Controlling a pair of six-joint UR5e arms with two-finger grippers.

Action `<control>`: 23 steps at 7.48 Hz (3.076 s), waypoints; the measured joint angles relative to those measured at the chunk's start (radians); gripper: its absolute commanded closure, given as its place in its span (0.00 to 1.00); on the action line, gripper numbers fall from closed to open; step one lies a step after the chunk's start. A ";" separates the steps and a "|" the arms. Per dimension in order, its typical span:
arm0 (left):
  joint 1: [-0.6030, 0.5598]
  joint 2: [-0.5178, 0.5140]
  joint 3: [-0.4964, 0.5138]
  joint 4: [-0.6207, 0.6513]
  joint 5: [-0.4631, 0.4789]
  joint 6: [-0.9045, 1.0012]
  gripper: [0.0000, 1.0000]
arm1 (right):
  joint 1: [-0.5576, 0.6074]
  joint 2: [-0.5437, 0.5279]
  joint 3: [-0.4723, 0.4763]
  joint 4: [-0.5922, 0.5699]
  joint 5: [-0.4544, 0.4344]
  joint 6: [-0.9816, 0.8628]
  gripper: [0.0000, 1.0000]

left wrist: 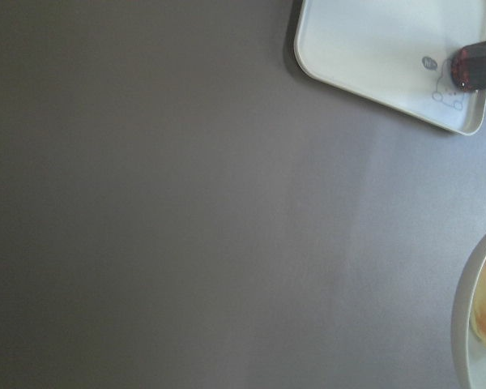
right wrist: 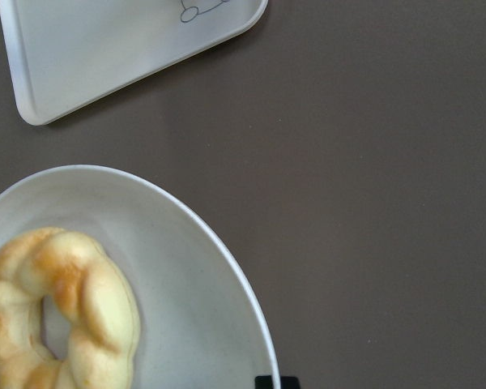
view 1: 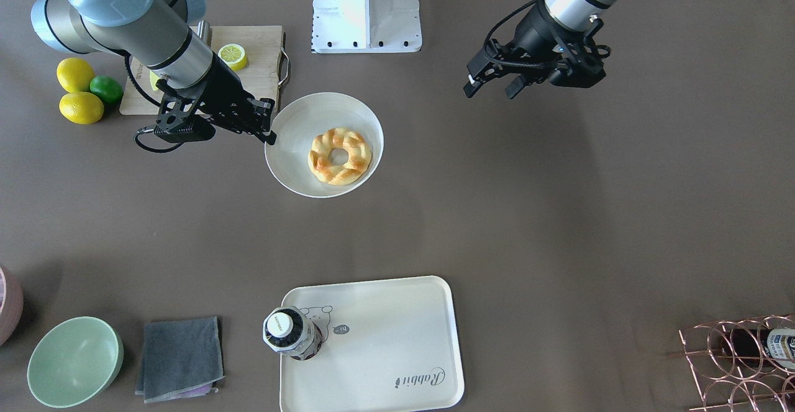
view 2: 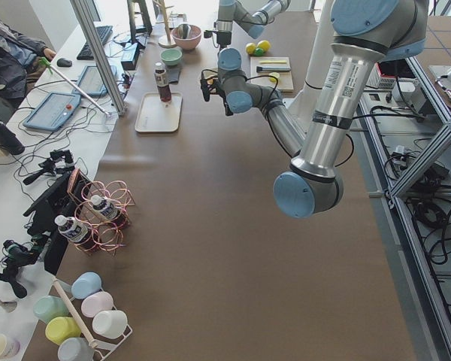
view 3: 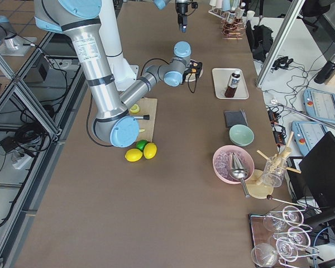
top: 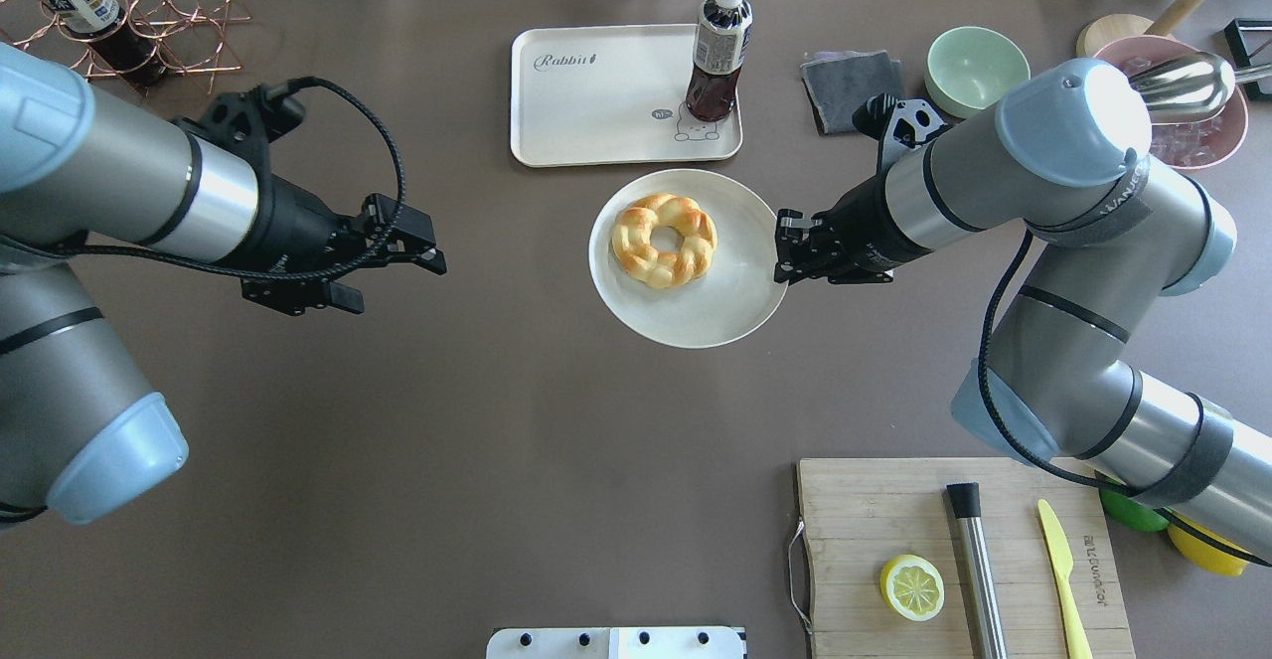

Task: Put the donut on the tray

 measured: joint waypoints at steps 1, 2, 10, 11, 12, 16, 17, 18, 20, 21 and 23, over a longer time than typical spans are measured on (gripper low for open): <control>0.063 -0.029 0.016 0.002 0.066 -0.037 0.15 | -0.005 0.002 0.003 -0.001 0.000 0.000 1.00; 0.110 -0.059 0.036 0.002 0.119 -0.072 0.16 | -0.012 0.002 0.008 -0.001 0.000 0.000 1.00; 0.173 -0.127 0.080 0.003 0.172 -0.179 0.25 | -0.099 0.010 0.043 -0.004 -0.035 0.000 1.00; 0.175 -0.131 0.085 0.003 0.181 -0.181 0.29 | -0.112 0.024 0.047 -0.025 -0.054 0.001 1.00; 0.179 -0.132 0.086 0.003 0.187 -0.182 0.29 | -0.120 0.055 0.057 -0.079 -0.066 0.000 1.00; 0.183 -0.128 0.082 0.003 0.191 -0.197 0.35 | -0.127 0.099 0.074 -0.188 -0.074 -0.001 1.00; 0.183 -0.125 0.081 0.002 0.191 -0.201 0.36 | -0.127 0.100 0.075 -0.189 -0.074 -0.001 1.00; 0.183 -0.124 0.080 0.002 0.191 -0.203 0.39 | -0.127 0.104 0.077 -0.189 -0.074 -0.001 1.00; 0.184 -0.124 0.079 0.001 0.191 -0.205 0.40 | -0.127 0.103 0.090 -0.188 -0.071 -0.001 1.00; 0.184 -0.124 0.077 0.001 0.190 -0.205 0.40 | -0.127 0.101 0.093 -0.188 -0.071 -0.001 1.00; 0.186 -0.122 0.075 0.001 0.189 -0.206 0.41 | -0.127 0.099 0.095 -0.188 -0.071 -0.001 1.00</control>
